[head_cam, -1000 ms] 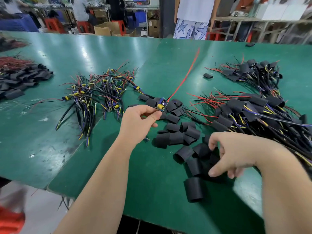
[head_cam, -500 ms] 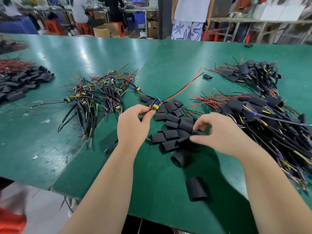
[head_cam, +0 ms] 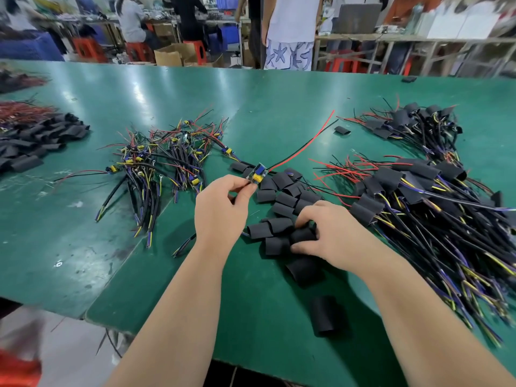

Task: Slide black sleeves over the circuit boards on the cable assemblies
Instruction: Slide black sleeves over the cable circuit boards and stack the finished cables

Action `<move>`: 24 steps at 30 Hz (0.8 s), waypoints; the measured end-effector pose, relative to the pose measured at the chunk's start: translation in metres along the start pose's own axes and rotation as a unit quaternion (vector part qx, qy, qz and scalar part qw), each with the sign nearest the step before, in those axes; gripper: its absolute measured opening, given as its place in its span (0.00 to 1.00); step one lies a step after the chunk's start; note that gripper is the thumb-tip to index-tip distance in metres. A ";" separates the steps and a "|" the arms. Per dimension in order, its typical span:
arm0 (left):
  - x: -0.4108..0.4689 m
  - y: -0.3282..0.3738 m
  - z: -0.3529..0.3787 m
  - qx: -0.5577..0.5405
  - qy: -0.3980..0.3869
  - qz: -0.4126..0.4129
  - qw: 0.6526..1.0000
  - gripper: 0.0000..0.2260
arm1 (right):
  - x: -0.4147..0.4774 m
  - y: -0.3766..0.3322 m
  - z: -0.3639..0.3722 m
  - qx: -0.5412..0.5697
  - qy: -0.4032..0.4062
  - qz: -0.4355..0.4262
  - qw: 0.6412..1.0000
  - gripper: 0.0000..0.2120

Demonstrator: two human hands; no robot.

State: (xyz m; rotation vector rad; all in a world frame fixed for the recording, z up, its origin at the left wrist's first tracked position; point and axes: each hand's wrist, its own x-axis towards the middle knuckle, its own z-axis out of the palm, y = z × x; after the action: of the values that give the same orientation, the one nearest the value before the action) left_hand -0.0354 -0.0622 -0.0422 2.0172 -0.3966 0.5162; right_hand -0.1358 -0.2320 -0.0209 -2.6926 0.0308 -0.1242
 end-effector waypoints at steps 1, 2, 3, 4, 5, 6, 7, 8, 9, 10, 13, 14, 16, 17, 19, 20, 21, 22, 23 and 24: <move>0.000 0.000 0.000 -0.001 0.004 -0.003 1.000 0.03 | 0.000 0.000 -0.001 -0.003 0.002 0.001 1.000 0.17; 0.001 0.000 0.000 -0.004 0.007 -0.006 1.000 0.03 | 0.000 0.000 -0.002 0.000 0.002 0.001 1.000 0.16; 0.001 0.000 0.000 -0.006 0.009 -0.008 1.000 0.03 | -0.001 0.001 -0.003 0.014 0.004 0.002 1.000 0.16; 0.001 0.000 0.000 -0.009 0.012 -0.009 1.000 0.03 | -0.001 0.002 -0.004 0.036 0.011 0.004 0.999 0.16; 0.001 0.000 -0.001 -0.011 0.013 -0.011 1.000 0.02 | -0.003 0.003 -0.005 0.064 0.022 0.004 0.998 0.15; 0.001 0.001 -0.001 -0.014 0.013 -0.013 1.000 0.02 | -0.003 0.003 -0.006 0.092 0.038 0.005 0.995 0.14; 0.002 0.001 -0.002 -0.016 0.012 -0.015 1.000 0.02 | -0.004 0.004 -0.007 0.120 0.059 0.007 0.991 0.14; 0.002 0.001 -0.002 -0.019 0.009 -0.016 1.000 0.02 | -0.003 0.005 -0.008 0.151 0.084 0.016 0.985 0.12; 0.001 0.002 -0.002 -0.022 0.006 -0.016 1.000 0.01 | -0.002 0.006 -0.009 0.193 0.110 0.029 0.975 0.11; 0.001 0.002 -0.002 -0.025 0.003 -0.015 1.000 0.01 | 0.000 0.007 -0.011 0.253 0.131 0.045 0.958 0.10; 0.000 0.004 -0.002 -0.036 -0.015 -0.016 0.999 0.02 | 0.002 0.009 -0.015 0.457 0.164 0.070 0.871 0.13; 0.000 0.005 -0.002 -0.036 -0.020 -0.013 0.999 0.03 | 0.002 0.010 -0.017 0.507 0.173 0.071 0.841 0.14; -0.001 0.005 -0.002 -0.034 -0.025 -0.005 0.999 0.05 | 0.002 0.012 -0.021 0.573 0.193 0.071 0.793 0.11; -0.001 0.006 -0.002 -0.035 -0.027 -0.002 0.999 0.05 | 0.002 0.012 -0.023 0.599 0.201 0.072 0.772 0.07; -0.002 0.006 -0.002 -0.038 -0.031 0.002 0.999 0.05 | 0.002 0.013 -0.028 0.656 0.211 0.074 0.721 0.02; -0.003 0.006 -0.002 -0.041 -0.033 0.006 0.999 0.05 | 0.002 0.015 -0.029 0.683 0.216 0.073 0.694 0.03; -0.003 0.006 -0.002 -0.043 -0.036 0.011 0.998 0.05 | 0.002 0.018 -0.031 0.704 0.224 0.072 0.670 0.05; -0.004 0.007 -0.002 -0.043 -0.039 0.017 0.998 0.06 | 0.002 0.020 -0.033 0.716 0.236 0.071 0.653 0.05; -0.004 0.006 -0.002 -0.042 -0.042 0.023 0.998 0.06 | 0.002 0.022 -0.035 0.720 0.249 0.072 0.644 0.07; -0.004 0.006 -0.002 -0.041 -0.046 0.029 0.998 0.06 | 0.002 0.023 -0.036 0.717 0.263 0.076 0.641 0.09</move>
State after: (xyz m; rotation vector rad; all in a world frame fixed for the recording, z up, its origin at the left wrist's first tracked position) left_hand -0.0423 -0.0634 -0.0387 1.9591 -0.5248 0.4371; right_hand -0.1373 -0.2686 0.0016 -0.9582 0.2265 -0.5829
